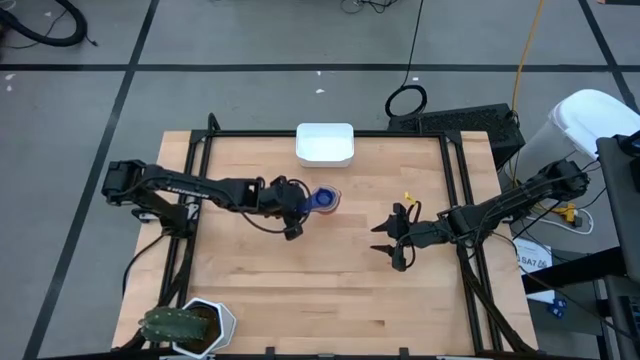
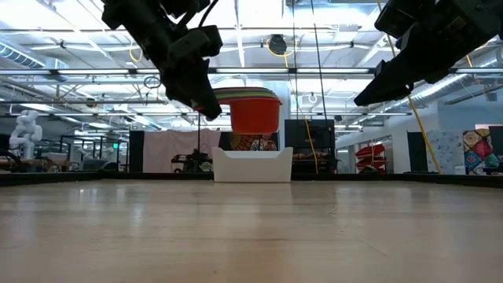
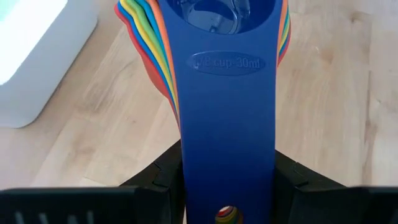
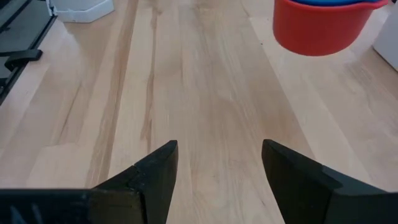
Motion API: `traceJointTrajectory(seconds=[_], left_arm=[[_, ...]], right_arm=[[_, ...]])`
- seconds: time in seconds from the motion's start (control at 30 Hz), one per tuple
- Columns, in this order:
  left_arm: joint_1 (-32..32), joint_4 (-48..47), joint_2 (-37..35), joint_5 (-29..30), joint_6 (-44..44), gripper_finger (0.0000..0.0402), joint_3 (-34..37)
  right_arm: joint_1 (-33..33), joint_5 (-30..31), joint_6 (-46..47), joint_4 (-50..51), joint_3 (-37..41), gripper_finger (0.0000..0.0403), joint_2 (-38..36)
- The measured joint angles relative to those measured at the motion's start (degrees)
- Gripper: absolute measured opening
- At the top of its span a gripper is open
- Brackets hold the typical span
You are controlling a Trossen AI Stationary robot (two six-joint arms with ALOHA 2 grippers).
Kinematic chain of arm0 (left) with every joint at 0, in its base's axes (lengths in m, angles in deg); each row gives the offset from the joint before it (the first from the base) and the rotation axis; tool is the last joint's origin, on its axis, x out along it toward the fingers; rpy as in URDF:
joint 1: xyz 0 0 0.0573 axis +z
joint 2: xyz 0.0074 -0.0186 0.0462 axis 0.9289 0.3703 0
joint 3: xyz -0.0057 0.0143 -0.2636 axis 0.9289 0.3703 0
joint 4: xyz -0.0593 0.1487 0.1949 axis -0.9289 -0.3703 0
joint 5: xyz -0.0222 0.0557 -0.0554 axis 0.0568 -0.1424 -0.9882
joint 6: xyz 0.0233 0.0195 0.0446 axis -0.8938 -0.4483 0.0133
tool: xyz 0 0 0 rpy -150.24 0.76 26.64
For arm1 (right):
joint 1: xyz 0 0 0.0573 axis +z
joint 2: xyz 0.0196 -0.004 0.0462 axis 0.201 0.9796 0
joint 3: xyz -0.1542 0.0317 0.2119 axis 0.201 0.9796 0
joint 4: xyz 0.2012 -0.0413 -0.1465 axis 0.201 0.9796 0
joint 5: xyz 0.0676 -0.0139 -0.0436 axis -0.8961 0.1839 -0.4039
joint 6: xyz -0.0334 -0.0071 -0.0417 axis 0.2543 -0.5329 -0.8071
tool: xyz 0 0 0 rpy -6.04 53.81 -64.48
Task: Nest measuring cups in basket
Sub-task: Put the nested measuring cups into the white bin
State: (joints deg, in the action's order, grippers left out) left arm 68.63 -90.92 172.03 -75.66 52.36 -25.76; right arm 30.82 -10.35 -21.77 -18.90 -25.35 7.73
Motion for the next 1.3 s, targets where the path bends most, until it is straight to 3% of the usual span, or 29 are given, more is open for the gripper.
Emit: traceJointTrajectory(seconds=[0.57,1.3], left_arm=[[6.8,1.9,0.0,-2.1,-6.0,0.0138,0.0],[18.1,6.8,0.0,-10.9,-12.8,0.0138,0.0]], right_arm=[[0.0,0.0,1.3,0.0,0.0,0.0224,0.0],[0.0,0.0,2.8,0.0,0.0,0.0224,0.0]])
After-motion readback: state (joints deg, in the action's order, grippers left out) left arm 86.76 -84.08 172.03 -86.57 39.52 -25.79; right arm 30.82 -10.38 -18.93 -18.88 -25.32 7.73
